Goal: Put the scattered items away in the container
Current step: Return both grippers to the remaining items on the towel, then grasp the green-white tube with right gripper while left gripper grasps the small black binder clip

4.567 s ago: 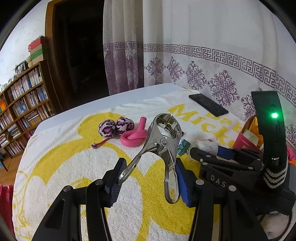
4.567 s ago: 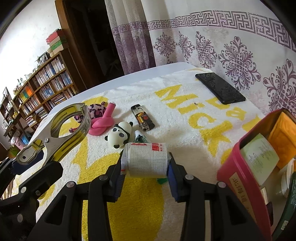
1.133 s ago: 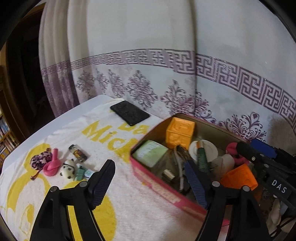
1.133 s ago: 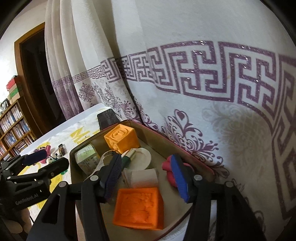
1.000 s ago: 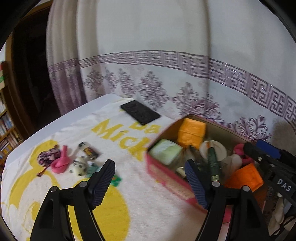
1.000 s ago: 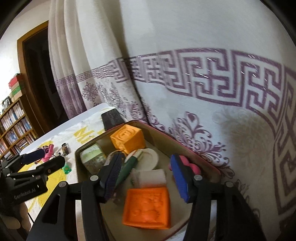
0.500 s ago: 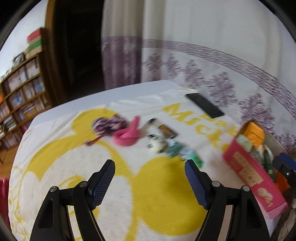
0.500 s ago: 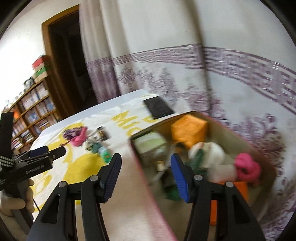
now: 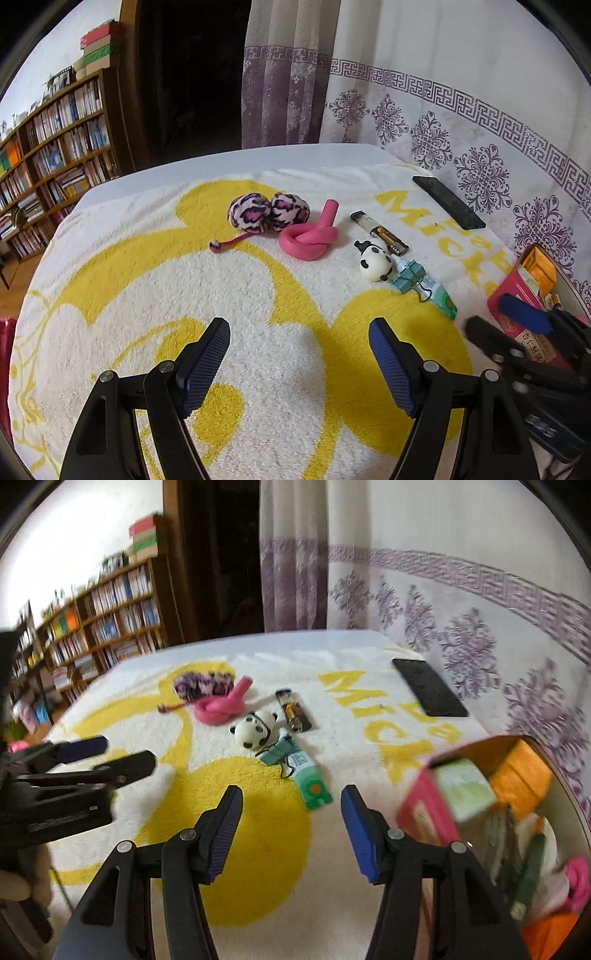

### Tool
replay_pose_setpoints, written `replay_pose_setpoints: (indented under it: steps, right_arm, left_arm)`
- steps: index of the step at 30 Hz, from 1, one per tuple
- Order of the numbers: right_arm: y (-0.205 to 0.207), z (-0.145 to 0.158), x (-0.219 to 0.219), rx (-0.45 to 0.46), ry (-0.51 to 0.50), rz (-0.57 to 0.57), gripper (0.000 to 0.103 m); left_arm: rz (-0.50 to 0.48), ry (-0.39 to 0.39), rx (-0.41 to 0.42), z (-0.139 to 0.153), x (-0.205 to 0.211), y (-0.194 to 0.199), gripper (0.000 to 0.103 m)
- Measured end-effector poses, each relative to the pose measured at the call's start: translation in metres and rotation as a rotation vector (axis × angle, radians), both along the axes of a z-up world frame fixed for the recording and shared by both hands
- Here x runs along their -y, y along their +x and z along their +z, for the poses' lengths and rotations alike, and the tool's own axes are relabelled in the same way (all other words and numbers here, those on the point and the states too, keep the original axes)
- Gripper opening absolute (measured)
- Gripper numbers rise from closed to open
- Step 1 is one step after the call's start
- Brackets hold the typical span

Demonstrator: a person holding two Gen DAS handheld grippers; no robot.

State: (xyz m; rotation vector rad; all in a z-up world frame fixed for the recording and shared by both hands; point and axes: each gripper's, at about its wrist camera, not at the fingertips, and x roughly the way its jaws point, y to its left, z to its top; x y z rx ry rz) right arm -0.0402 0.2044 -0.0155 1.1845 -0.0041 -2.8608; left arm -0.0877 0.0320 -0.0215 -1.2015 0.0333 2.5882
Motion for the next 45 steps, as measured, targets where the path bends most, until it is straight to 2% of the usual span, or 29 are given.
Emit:
replay_pose_setpoints:
  steps: [4,10,13,17,19,20,21,22,26,29,32,34,42,44,45]
  right_arm:
    - [-0.018,-0.009,0.002,0.036,-0.008,0.005,0.059]
    - [-0.046,-0.024,0.012,0.093,0.095,0.009,0.059]
    - [-0.059,-0.035,0.01,0.142,0.101,-0.002,0.059]
    - [-0.064,-0.037,0.004,0.165,0.024,0.022,0.059]
    - [-0.058,-0.035,0.005,0.18,-0.072,0.093,0.059]
    - [-0.052,-0.032,0.005,0.194,-0.171,0.164,0.059]
    - [-0.047,-0.029,0.006,0.201,-0.228,0.203,0.059]
    - [-0.042,-0.026,0.006,0.197,-0.251,0.221,0.059]
    - [-0.03,-0.019,0.001,0.153,-0.163,0.139,0.059]
    - [-0.037,-0.023,-0.007,0.168,-0.119,0.056,0.059]
    - [-0.047,-0.025,-0.008,0.189,-0.109,0.016,0.048]
    - [-0.052,-0.027,-0.003,0.195,-0.074,0.017,0.042]
    - [-0.072,-0.036,0.028,0.213,0.037,0.059,0.035]
    - [-0.071,-0.036,0.031,0.187,0.067,0.065,0.033]
    - [-0.07,-0.036,0.03,0.186,0.06,0.062,0.026]
  left_arm:
    - [0.014,0.006,0.013,-0.004,0.003,-0.002,0.079]
    - [0.045,0.017,0.028,-0.008,0.011,-0.005,0.079]
    - [0.065,0.027,0.036,-0.009,0.016,-0.007,0.079]
    - [0.071,0.033,0.044,-0.011,0.019,-0.009,0.079]
    - [0.068,0.031,0.042,-0.011,0.019,-0.009,0.079]
    - [0.069,0.03,0.041,-0.01,0.019,-0.009,0.079]
    - [0.071,0.031,0.04,-0.01,0.02,-0.009,0.079]
    - [0.075,0.033,0.04,-0.01,0.02,-0.01,0.079]
    - [0.085,0.034,0.05,-0.012,0.021,-0.011,0.079]
    - [0.074,0.031,0.047,-0.012,0.019,-0.01,0.079]
    - [0.068,0.03,0.042,-0.011,0.018,-0.009,0.079]
    - [0.07,0.034,0.047,-0.011,0.019,-0.009,0.079]
    - [0.071,0.041,0.053,-0.013,0.021,-0.011,0.079]
    - [0.067,0.039,0.053,-0.013,0.02,-0.011,0.079]
    - [0.067,0.038,0.054,-0.013,0.02,-0.011,0.079]
